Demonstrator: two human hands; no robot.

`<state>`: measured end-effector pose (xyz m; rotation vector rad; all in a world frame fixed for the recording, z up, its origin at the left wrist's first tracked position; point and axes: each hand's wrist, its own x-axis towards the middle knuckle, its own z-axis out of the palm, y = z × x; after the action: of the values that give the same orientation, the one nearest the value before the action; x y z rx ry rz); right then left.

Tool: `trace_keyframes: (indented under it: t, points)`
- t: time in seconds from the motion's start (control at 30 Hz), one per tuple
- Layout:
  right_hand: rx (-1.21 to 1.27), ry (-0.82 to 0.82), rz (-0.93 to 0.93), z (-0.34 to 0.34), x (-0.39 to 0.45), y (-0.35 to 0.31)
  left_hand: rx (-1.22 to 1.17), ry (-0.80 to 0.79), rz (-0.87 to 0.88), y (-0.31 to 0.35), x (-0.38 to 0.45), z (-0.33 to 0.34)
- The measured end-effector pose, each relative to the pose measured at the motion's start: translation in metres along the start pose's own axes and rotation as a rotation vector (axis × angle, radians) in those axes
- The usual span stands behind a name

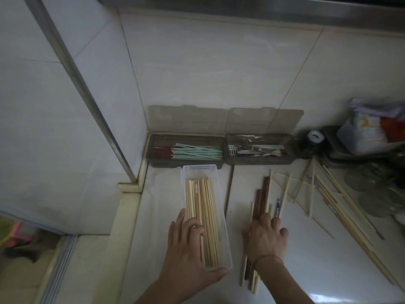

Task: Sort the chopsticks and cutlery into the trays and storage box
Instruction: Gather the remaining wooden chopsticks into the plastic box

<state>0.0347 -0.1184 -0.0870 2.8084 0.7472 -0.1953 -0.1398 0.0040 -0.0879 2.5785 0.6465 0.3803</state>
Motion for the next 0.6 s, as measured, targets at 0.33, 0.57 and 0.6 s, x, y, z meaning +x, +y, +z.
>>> trace_keyframes:
  t: [0.33,0.57,0.6]
  points:
    - [0.021,-0.050,-0.058,-0.002,-0.003,-0.006,-0.024,0.011,0.006,0.000,0.001,-0.001]
    - [0.263,0.237,-0.097,-0.056,0.020,0.000,-0.008,-0.133,-0.069,0.004,0.001,-0.007]
    - [0.382,0.347,-0.120,-0.065,0.023,0.001,-0.008,-0.134,-0.066,0.004,0.002,-0.008]
